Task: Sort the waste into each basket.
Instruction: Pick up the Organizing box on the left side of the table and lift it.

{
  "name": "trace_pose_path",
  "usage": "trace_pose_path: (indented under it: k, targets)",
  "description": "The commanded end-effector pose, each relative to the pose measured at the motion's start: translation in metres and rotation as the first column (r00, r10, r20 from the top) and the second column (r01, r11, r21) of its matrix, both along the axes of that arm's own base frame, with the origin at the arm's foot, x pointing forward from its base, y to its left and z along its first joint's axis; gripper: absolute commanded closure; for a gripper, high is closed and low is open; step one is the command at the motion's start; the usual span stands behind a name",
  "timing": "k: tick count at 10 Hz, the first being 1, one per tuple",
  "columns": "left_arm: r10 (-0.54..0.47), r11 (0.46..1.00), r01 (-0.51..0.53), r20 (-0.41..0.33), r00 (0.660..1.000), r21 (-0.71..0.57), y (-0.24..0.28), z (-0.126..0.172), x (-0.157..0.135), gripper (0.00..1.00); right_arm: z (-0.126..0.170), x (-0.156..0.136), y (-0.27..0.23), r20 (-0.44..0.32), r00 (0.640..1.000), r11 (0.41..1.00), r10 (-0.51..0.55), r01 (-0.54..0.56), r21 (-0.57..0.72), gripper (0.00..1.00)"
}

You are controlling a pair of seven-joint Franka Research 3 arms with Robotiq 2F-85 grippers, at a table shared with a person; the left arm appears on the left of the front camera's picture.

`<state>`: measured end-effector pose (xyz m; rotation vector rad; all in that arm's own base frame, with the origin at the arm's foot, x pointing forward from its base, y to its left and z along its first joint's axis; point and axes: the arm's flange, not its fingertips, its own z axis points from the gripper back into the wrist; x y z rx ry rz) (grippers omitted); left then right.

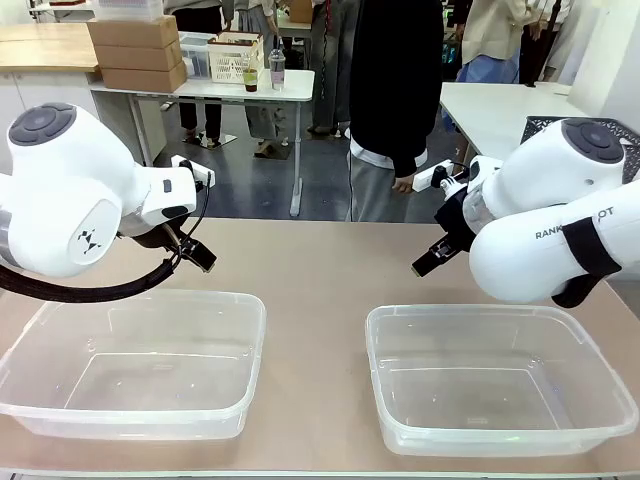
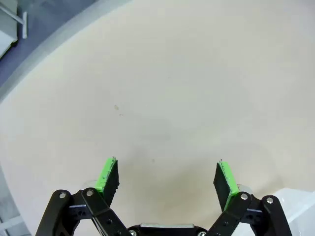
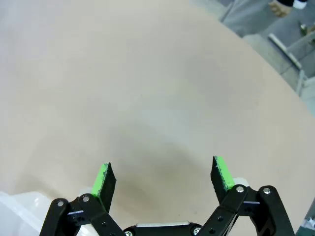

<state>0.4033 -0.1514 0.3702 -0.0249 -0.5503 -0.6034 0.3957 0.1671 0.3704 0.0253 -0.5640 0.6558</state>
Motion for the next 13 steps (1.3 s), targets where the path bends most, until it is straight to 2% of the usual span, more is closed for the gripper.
trace_pose_path:
  k: [1, 4, 5, 6, 7, 8, 9, 10, 11, 12, 13]
  targets:
    - [0.0, 1.0, 0.0, 0.0, 1.0, 0.0, 0.0, 0.0, 0.0, 0.0, 0.0, 0.0, 0.0, 0.0, 1.0, 1.0, 0.0, 0.0, 0.001, 0.0]
    - [0.0, 1.0, 0.0, 0.0, 1.0, 0.0, 0.0, 0.0, 0.0, 0.0, 0.0, 0.0, 0.0, 0.0, 1.0, 1.0, 0.0, 0.0, 0.0, 0.0]
    - [0.0, 1.0, 0.001, -0.043, 0.999, 0.018, 0.003, 0.035, -0.007, 0.0, 0.036, -0.007, 0.008, -0.04, 0.998, 0.999, -0.044, 0.044, -0.011, 0.0]
    - [0.071, 0.996, -0.074, -0.063, 0.996, -0.049, 0.001, 0.087, -0.026, 0.0, 0.095, -0.029, 0.007, -0.03, 0.992, 0.992, -0.125, 0.126, 0.02, 0.0]
    - [0.165, 0.978, -0.179, -0.128, 0.978, -0.109, -0.001, 0.139, -0.06, 0.0, 0.153, -0.067, -0.004, -0.005, 0.987, 0.985, -0.16, 0.16, 0.058, 0.0]
    - [0.104, 0.97, -0.127, -0.115, 0.988, -0.208, 0.004, 0.166, -0.092, 0.0, 0.182, -0.099, -0.016, -0.014, 0.987, 0.984, -0.16, 0.161, 0.081, 0.0]
    - [0.028, 0.961, -0.057, -0.11, 0.994, -0.27, 0.008, 0.175, -0.12, 0.0, 0.188, -0.127, -0.026, -0.056, 0.989, 0.984, -0.133, 0.139, 0.114, 0.0]
    - [0.023, 0.956, -0.056, -0.114, 0.993, -0.288, 0.009, 0.17, -0.135, 0.0, 0.178, -0.144, -0.031, -0.097, 0.987, 0.977, -0.13, 0.145, 0.159, 0.0]
    - [0.051, 0.979, -0.071, -0.108, 0.993, -0.193, 0.0, 0.164, -0.094, 0.0, 0.157, -0.142, -0.033, 0.004, 0.961, 0.96, -0.275, 0.274, 0.051, 0.0]
    - [0.051, 0.979, -0.071, -0.108, 0.993, -0.193, 0.0, 0.164, -0.094, 0.0, 0.195, -0.126, -0.024, -0.041, 0.99, 0.985, -0.134, 0.137, 0.109, 0.0]
    - [0.051, 0.979, -0.071, -0.108, 0.993, -0.193, 0.0, 0.164, -0.094, 0.0, 0.204, -0.141, -0.029, -0.037, 0.985, 0.98, -0.166, 0.169, 0.106, 0.0]
